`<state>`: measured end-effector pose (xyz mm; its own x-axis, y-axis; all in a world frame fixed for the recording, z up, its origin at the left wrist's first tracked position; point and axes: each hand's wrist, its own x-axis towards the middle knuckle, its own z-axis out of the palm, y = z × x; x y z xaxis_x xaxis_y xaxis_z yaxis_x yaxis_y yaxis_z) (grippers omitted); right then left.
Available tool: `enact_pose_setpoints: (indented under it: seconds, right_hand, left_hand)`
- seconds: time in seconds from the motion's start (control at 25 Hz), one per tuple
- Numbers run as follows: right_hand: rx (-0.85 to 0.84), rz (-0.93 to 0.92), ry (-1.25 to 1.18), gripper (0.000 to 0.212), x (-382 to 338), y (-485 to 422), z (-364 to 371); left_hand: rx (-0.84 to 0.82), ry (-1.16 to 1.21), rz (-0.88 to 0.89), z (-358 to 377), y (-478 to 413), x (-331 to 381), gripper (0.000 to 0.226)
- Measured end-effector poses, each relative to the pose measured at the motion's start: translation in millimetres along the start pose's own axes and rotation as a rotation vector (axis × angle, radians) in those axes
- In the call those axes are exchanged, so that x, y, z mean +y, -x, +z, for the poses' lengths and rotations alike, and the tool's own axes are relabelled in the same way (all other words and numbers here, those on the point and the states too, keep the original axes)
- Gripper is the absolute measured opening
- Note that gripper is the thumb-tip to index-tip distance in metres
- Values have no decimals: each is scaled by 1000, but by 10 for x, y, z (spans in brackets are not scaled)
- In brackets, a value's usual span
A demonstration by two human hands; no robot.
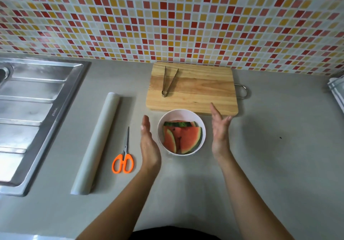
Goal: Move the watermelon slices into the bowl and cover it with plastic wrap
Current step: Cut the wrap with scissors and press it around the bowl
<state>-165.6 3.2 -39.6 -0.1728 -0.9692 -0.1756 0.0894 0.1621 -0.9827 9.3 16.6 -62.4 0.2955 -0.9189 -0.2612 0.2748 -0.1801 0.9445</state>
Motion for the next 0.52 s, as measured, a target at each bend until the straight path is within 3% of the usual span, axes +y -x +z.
enact_pose_setpoints:
  seconds: [0.08, 0.16, 0.28, 0.44, 0.52]
  right_hand:
    - [-96, 59, -60, 118, 83, 56, 108]
    - [-91, 130, -79, 105, 177, 82, 161]
    - [-64, 213, -54, 110, 220, 0, 191]
    - [-41, 305, 166, 135, 194, -117, 85]
    - [43, 253, 322, 131, 172, -185, -42]
  left_hand:
    - [-82, -20, -9, 99, 146, -60, 51]
    - [-105, 2, -50, 192, 137, -48, 53]
    - [-108, -16, -58, 209, 122, -67, 55]
    - [-137, 11, -102, 121, -8, 21, 54]
    - [-11, 48, -124, 36, -39, 63, 54]
